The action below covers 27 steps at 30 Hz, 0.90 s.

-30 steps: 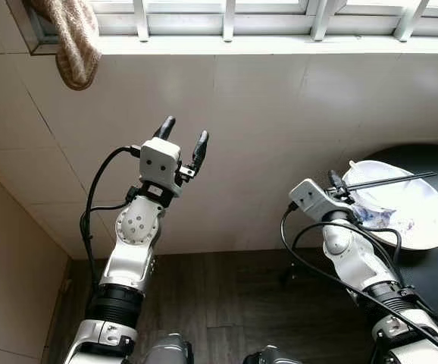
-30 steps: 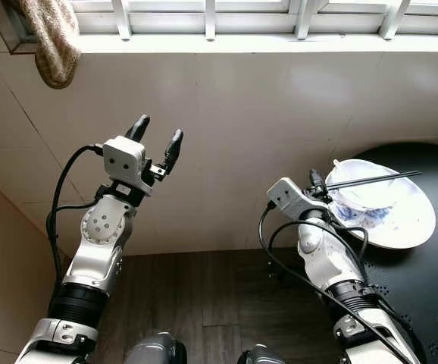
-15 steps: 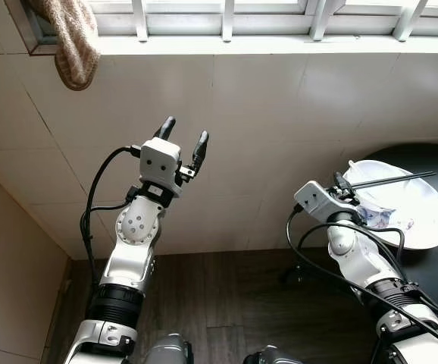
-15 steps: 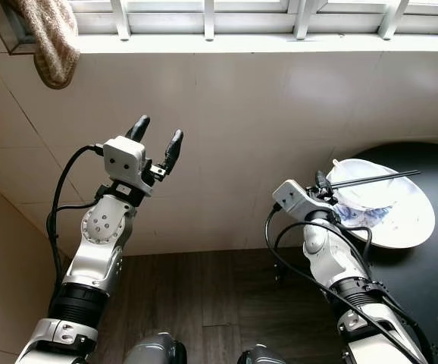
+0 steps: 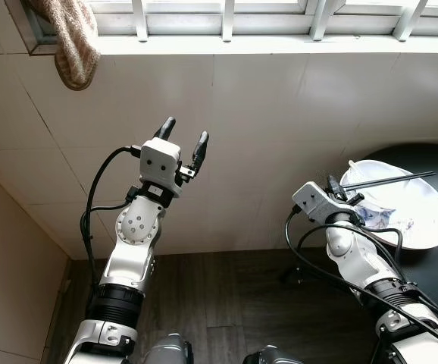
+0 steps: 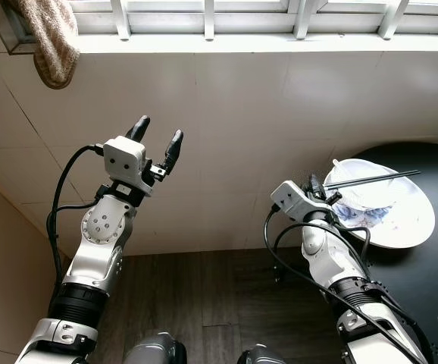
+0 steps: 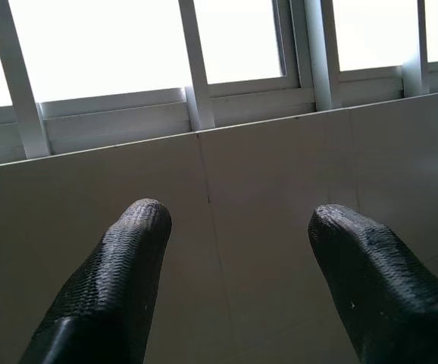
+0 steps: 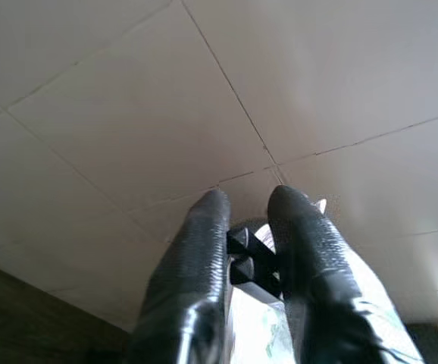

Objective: Kitchen organization

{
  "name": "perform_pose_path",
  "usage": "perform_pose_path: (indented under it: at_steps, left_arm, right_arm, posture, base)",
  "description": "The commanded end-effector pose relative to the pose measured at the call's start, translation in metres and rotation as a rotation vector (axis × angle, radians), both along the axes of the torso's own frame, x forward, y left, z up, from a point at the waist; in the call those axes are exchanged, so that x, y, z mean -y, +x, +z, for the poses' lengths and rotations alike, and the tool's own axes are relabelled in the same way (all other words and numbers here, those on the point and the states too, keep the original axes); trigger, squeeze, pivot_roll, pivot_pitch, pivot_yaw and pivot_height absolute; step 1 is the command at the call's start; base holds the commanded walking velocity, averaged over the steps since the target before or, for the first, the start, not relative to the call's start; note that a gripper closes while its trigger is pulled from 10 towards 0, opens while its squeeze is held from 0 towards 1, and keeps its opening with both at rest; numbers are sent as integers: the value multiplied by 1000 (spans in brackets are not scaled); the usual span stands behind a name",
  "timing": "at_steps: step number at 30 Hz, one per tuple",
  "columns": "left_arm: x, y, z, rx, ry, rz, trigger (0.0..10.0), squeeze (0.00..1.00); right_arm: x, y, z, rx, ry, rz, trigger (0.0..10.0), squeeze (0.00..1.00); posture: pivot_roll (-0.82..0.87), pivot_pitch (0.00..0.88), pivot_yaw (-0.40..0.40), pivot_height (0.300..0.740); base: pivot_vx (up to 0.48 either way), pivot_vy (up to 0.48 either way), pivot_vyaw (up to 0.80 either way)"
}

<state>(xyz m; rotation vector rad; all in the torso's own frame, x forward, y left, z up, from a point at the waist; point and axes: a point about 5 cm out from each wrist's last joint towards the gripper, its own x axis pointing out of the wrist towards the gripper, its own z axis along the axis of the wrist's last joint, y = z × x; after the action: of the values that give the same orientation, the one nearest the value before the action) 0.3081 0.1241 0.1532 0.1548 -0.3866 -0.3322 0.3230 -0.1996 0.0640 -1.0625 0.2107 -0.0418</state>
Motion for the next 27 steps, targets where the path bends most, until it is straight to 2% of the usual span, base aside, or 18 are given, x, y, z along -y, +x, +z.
perform_pose_path:
  at_steps: [1, 11, 18, 20, 27]
  left_arm:
    - [3, 1, 0, -6, 11, -8, 10000, 0]
    - [3, 1, -1, -10, 12, -8, 10000, 0]
    - [4, 0, -2, -13, 8, -9, 10000, 0]
    - [4, 0, -2, -14, 6, -8, 10000, 0]
    - [4, 0, -3, -18, 4, -8, 10000, 0]
  right_arm:
    - [4, 2, 3, 3, -22, -13, 0, 0]
    - [3, 2, 4, 16, -66, -12, 0, 0]
    - [0, 3, 8, 50, -164, 19, 0, 0]
    - [-1, 5, 19, 131, -213, 23, 0, 0]
    - [-3, 9, 39, 286, -287, 23, 0, 0]
  posture:
    - [160, 0, -50, 740]
    - [158, 0, -50, 740]
    - [158, 0, -51, 740]
    - [157, 0, -51, 740]
    - [157, 0, -53, 740]
  base:
    - [0, 0, 0]
    - [0, 0, 0]
    - [0, 0, 0]
    - [0, 0, 0]
    - [0, 0, 114]
